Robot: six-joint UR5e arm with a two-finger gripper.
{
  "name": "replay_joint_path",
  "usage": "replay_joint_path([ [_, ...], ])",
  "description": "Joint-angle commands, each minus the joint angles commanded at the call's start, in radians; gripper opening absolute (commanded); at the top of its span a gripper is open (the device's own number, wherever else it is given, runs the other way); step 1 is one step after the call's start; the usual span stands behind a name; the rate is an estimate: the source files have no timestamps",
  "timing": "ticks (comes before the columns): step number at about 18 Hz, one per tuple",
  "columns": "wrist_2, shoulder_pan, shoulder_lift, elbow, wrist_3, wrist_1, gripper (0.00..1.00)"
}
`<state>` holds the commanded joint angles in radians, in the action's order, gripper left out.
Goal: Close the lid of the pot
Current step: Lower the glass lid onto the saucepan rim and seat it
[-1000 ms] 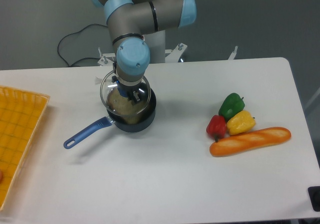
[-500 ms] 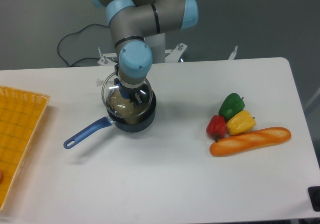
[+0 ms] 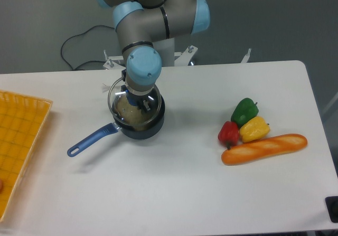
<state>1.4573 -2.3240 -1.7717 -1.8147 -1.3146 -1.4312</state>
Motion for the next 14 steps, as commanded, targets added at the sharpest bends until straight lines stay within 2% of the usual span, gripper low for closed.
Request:
replay_joint_path([
  [14,0.006,-0.003,-0.018,0.008,0.0,0.003,0.7],
])
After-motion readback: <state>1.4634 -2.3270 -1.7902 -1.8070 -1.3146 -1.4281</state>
